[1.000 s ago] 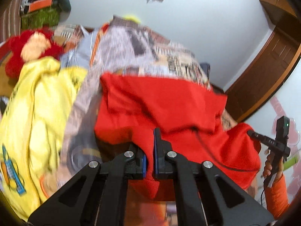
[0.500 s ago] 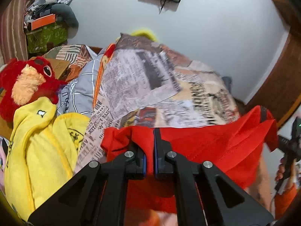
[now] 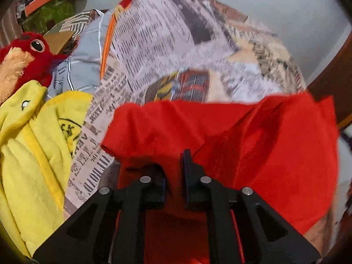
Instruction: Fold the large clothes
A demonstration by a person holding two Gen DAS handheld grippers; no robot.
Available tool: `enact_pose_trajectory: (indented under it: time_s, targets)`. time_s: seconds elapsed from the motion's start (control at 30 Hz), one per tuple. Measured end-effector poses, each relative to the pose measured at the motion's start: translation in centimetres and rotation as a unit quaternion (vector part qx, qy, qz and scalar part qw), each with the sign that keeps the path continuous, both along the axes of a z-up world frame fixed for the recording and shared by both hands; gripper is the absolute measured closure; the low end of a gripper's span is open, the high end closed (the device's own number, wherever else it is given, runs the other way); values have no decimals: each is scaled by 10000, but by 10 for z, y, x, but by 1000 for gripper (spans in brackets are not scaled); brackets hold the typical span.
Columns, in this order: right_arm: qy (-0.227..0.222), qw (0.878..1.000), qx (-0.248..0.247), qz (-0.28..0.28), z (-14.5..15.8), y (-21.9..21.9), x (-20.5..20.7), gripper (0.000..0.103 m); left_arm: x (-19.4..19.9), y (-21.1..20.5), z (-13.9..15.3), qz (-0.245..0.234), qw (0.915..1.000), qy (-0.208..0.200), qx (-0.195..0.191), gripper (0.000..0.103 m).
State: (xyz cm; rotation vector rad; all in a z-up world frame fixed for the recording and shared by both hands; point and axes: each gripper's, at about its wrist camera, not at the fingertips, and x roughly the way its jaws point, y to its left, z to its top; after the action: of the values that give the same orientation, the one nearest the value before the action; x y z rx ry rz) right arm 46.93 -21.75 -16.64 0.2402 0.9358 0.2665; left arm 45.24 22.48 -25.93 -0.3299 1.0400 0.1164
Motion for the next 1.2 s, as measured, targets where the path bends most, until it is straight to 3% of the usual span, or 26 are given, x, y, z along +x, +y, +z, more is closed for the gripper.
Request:
enact_pose_trajectory:
  time_s: [0.13,0.27,0.3,0.33,0.4,0.47,0.6,0.77,0.87,0.9,0.97,1.1,1.2]
  targets:
    - [-226,9975,-316,590,13,32,-17,82,-9,8,49,55,9987,-421,-269,82]
    - [-671,9868,-712,1293,29,77,-46,47,-19,12,89,143,9939,-946,-554,72]
    - [-743,9844,-764,1398,30,84,-51,42,-22,13,97,167,9926,-1052,-584,62]
    - [-816,9811,-825,1549,31,94,-57,40,-26,14,106,272,9911,-1205,-498,50]
    - [-868,9750,-926,1822,31,114,-67,32,-32,15,118,466,9874,-1494,-237,37]
    - [-853,9711,-1001,1990,25,130,-70,32,-34,14,124,554,9865,-1538,31,35]
    - [-670,9658,-1106,2246,9,152,-74,32,-33,1,107,284,9918,-1217,271,35]
    - [-315,9615,-1405,2341,-18,155,-72,32,-38,-40,51,-402,9958,-639,518,35]
    - [-103,9642,-1441,2226,-28,139,-69,32,-43,-63,10,-820,9945,-173,632,35]
    - [14,9669,-1365,2156,-31,128,-66,27,-45,-68,-2,-881,9939,-32,661,35]
    - [165,9721,-1236,1987,-36,112,-63,19,-48,-73,-18,-889,9938,128,655,35]
    - [523,9768,-1141,1733,-45,84,-61,19,-57,-61,-26,-499,9966,109,647,24]
    - [781,9824,-894,1442,-45,64,-64,19,-63,-51,-27,-290,9961,225,798,24]
